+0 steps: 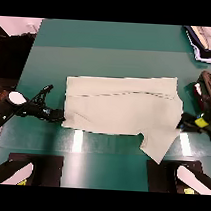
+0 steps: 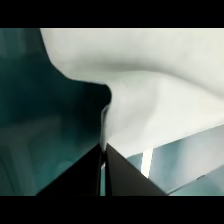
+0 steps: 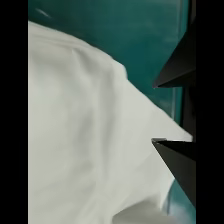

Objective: Fold the shirts.

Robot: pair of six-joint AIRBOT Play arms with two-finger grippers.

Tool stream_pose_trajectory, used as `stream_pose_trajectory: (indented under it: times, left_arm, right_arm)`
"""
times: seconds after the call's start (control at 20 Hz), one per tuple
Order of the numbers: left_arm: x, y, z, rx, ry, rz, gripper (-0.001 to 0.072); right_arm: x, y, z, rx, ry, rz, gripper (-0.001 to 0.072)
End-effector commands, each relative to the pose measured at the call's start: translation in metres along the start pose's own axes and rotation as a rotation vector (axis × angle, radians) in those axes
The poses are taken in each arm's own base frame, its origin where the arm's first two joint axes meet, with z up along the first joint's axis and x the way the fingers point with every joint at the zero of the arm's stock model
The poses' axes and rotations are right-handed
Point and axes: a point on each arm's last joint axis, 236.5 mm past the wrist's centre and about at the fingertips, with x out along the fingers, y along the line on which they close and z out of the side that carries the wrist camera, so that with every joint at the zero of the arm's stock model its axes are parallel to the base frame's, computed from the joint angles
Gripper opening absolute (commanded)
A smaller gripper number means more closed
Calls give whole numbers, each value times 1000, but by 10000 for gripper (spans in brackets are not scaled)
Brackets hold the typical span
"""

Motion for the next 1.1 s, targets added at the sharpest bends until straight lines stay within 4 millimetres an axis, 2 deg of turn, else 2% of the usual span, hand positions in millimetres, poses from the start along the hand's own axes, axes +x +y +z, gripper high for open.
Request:
stream_pose_trajectory:
  times: [0.0,0.1,0.3,0.6,0.8,0.9,0.95,1.05]
  left_arm:
    - [-2,3,3,14,-8,16,24]
    - [-2,3,3,14,-8,16,24]
    - [-2,2,3,13,-8,15,24]
    - [-2,2,1,12,0,13,24]
    - [-2,1,1,11,-1,10,24]
    - [-2,1,0,11,3,10,24]
    - [-2,1,-1,12,10,10,23]
    - [-4,3,-14,25,66,18,23]
  right_arm:
    - [34,-4,-44,21,104,7,377]
    - [49,-6,-55,31,123,10,377]
    - [66,-9,-58,43,103,10,363]
    - [69,-9,-33,48,-3,13,321]
    - [68,6,-15,64,-76,78,297]
    - [67,2,-10,59,-98,61,55]
    - [67,2,-10,48,-101,58,18]
    - [61,4,-18,22,-97,60,13]
